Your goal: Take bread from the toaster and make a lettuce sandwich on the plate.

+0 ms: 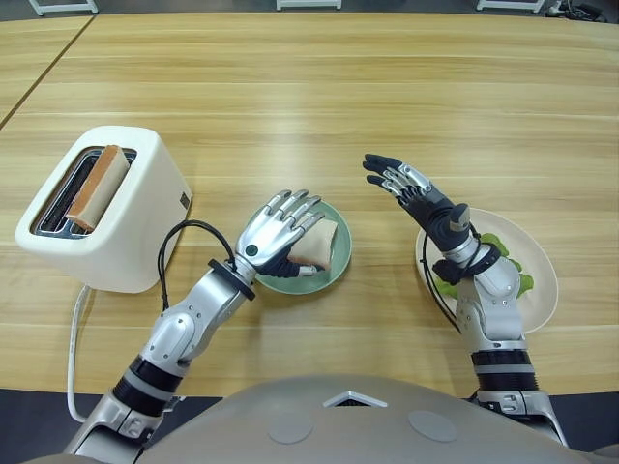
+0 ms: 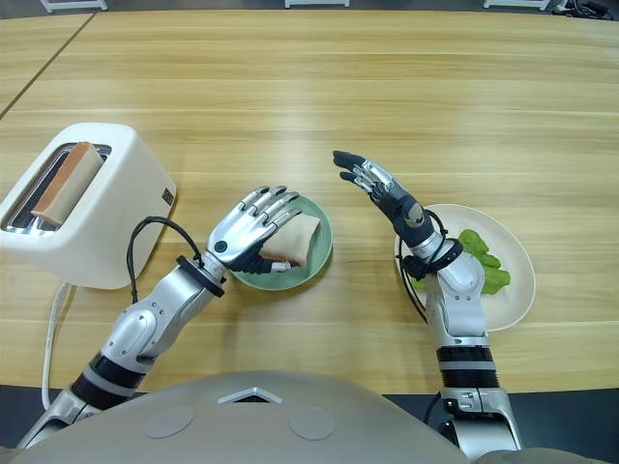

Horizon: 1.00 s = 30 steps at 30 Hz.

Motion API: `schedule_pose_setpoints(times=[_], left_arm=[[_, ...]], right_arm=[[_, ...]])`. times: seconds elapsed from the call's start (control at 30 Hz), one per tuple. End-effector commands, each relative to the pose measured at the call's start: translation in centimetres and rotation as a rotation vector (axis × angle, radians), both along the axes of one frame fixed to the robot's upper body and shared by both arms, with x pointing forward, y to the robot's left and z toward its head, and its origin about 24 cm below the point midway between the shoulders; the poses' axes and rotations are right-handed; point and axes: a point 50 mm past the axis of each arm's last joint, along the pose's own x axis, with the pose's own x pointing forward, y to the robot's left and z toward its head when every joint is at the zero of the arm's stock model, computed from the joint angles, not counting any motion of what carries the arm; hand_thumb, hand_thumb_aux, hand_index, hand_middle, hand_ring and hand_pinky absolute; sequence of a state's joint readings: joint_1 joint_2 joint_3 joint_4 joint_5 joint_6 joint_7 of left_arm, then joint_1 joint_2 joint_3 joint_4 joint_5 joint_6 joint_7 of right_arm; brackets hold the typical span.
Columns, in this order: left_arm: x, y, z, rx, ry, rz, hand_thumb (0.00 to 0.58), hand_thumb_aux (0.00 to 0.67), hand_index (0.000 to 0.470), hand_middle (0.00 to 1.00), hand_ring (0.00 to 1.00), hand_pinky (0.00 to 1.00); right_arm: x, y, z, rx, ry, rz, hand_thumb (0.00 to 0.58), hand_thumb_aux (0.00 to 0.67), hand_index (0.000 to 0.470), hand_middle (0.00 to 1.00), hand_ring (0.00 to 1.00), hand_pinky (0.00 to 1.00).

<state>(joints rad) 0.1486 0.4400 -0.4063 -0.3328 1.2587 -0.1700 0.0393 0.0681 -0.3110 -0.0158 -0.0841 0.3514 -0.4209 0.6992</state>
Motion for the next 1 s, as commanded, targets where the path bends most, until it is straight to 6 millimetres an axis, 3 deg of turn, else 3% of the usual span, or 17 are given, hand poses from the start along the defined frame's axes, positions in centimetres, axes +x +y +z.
schedule_pose_setpoints(times=[0.03,0.13,0.23,0.3,0.37,0.5,0.67,0.8,0.93,0.97,1.0], left_arm=[[-1.7,0.7,0.4,-0.034,0.055,0.073,0.0,0.0,0.0,0.0,0.0,0.0],[-2.5,0.8,0.8,-0.065,0.076,0.105,0.0,0.0,0.0,0.0,0.0,0.0],[-3.5,1.1,1.8,-0.158,0.097,0.128,0.0,0.0,0.0,0.0,0.0,0.0],[-4.3,1.4,2.6,-0.423,0.189,0.158,0.0,0.0,0.0,0.0,0.0,0.0],[-5.1,1.7,2.9,-0.675,0.289,0.17,0.0,0.0,0.0,0.0,0.0,0.0],[-6.2,2.1,3.0,-1.025,0.424,0.159,0.0,0.0,0.0,0.0,0.0,0.0],[-6.7,2.0,3.2,-1.1,0.451,0.132,0.0,0.0,0.0,0.0,0.0,0.0],[-6.7,2.0,3.4,-1.108,0.457,0.108,0.0,0.0,0.0,0.0,0.0,0.0],[-6.8,2.1,3.4,-1.107,0.465,0.111,0.0,0.0,0.0,0.0,0.0,0.0],[-6.8,2.1,3.4,-1.107,0.466,0.112,0.0,0.0,0.0,0.0,0.0,0.0],[-6.8,2.1,3.4,-1.106,0.468,0.111,0.0,0.0,0.0,0.0,0.0,0.0]], right_arm=[[-0.2,-1.5,2.4,-0.14,-0.062,-0.005,0.0,0.0,0.0,0.0,0.0,0.0],[-1.2,-3.1,4.1,-0.354,-0.151,-0.016,0.0,0.0,0.0,0.0,0.0,0.0],[-1.6,-7.2,6.1,-0.633,-0.238,-0.133,0.0,0.0,0.0,0.0,0.0,0.0],[-1.3,-10.9,6.4,-0.916,-0.261,-0.24,0.0,0.0,0.0,0.0,0.0,0.0],[-1.4,-13.2,6.2,-1.167,-0.282,-0.262,0.0,0.0,0.0,0.0,0.0,0.0],[-1.1,-14.8,3.6,-1.594,-0.335,-0.079,0.0,0.0,0.0,0.0,0.0,0.0],[-0.1,-16.2,1.5,-1.724,-0.36,-0.056,0.0,0.0,0.0,0.0,0.0,0.0],[-0.7,-17.9,-0.3,-1.78,-0.338,-0.019,0.0,0.0,0.0,0.0,0.0,0.0],[-0.9,-18.0,-1.3,-1.785,-0.331,0.034,0.009,0.005,0.004,0.0,0.0,0.0],[-0.9,-17.9,-1.5,-1.781,-0.334,0.043,0.144,0.089,0.063,0.0,0.0,0.0],[-0.9,-17.8,-1.6,-1.769,-0.338,0.049,0.244,0.16,0.112,0.0,0.0,0.0]])
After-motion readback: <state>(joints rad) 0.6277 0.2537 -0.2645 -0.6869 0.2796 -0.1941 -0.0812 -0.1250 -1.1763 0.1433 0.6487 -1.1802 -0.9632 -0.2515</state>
